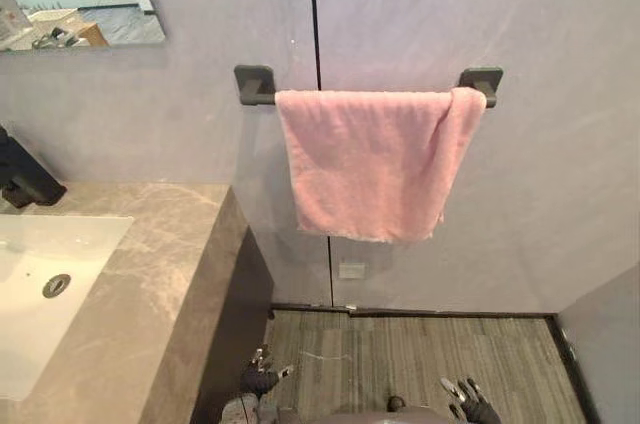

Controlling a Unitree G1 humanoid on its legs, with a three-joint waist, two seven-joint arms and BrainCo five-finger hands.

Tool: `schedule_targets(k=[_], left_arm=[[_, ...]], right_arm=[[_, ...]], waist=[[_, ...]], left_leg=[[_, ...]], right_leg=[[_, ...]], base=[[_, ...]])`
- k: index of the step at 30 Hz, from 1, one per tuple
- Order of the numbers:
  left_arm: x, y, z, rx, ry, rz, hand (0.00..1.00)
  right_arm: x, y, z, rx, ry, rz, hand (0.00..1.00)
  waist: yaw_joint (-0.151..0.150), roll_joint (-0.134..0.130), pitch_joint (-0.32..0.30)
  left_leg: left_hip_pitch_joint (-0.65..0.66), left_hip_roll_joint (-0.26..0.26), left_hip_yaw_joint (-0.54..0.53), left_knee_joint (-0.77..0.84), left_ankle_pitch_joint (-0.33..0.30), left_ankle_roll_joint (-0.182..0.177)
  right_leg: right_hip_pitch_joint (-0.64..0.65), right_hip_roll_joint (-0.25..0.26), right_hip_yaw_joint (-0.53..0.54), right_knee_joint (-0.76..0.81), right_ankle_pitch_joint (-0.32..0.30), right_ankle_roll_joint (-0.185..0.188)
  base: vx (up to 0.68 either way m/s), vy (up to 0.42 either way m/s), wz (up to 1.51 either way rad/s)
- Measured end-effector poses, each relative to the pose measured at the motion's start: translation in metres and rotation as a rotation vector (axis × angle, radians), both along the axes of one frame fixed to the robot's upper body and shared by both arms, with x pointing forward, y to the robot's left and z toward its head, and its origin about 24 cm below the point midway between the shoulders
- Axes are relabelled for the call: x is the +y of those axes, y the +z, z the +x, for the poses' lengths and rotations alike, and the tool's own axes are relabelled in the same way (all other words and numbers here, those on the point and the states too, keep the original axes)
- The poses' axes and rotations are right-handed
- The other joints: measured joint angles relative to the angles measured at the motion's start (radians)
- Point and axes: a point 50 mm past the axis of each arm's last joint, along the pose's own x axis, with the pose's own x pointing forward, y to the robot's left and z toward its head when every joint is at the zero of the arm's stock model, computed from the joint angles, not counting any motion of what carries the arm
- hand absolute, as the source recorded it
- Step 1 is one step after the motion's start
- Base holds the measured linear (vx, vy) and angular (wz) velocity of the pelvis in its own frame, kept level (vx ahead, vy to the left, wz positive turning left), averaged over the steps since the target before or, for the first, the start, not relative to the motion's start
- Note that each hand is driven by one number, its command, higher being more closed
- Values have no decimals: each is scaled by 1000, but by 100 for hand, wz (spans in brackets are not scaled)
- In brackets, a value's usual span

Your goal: Organize washtable

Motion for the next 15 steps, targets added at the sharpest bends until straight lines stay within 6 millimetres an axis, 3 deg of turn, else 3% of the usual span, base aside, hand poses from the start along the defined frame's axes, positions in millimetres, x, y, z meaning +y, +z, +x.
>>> schedule_targets(k=[1, 3, 4, 5, 6, 8, 10, 12, 14, 15], left_arm=[[2, 0, 0, 0, 1, 7, 0], [21, 3, 5, -10, -27, 66, 0], [22, 3, 5, -9, -34, 73, 0], [23, 3, 6, -8, -44, 79, 0], [15, 4, 11, -20, -48, 66, 0], [10, 4, 13, -24, -58, 56, 0], [8, 4, 14, -24, -90, 61, 0], [10, 5, 15, -24, -108, 72, 0], [9, 5, 16, -24, -114, 75, 0], [8, 5, 19, -29, -122, 74, 0]], right_arm=[[2, 0, 1, -2, -8, 6, 0], [20, -3, 4, 6, -17, 49, 0], [23, -4, 5, 5, -17, 53, 0], [23, -3, 8, -2, -10, 52, 0], [18, 0, 17, -25, 8, 34, 0], [17, 2, 24, -40, 21, 14, 0], [21, 7, 36, -82, 70, -4, 0], [27, 9, 43, -98, 107, 1, 0], [35, 8, 54, -108, 146, 15, 0], [37, 8, 67, -115, 181, 16, 0]], waist=[[-3, -7, 3], [9, -86, 11], [11, -96, 11], [12, -97, 5], [19, -73, 13], [19, -63, 21], [30, -72, 14], [38, -98, -4], [45, -121, -18], [63, -112, -28]], left_leg=[[14, -9, 14, -48, -23, 31], [-6, -41, 72, -63, -22, 44], [-14, -46, 78, -54, -27, 55], [-35, -50, 100, -60, -7, 104], [-39, -30, 137, -95, 31, 123], [-16, -33, 151, -129, 60, 126], [-4, -37, 161, -140, 84, 111], [-21, -59, 153, -164, 127, 115], [-75, -79, 118, -141, 168, 115], [-131, -74, 73, -136, 215, 105]], right_leg=[[-18, -1, 1, 2, 5, -5], [-76, -31, 27, 14, 31, -28], [-84, -37, 28, 4, 16, -7], [-91, -48, 25, -35, -41, 63], [-131, -53, -2, 66, -63, 33], [-149, -66, -38, 323, -92, 5], [-96, -86, -28, 589, -165, 5], [-44, -112, 7, 664, -193, 31], [55, -130, 58, 536, -242, 57], [110, -96, 80, 378, -288, 54]], base=[[-290, 195, -46], [-328, 131, -54], [-388, 99, -50], [-323, 66, -54], [-296, 62, -50], [-131, 29, -30], [-138, -29, -19], [-81, -136, 17], [-92, -294, 41], [-131, -230, 19]])
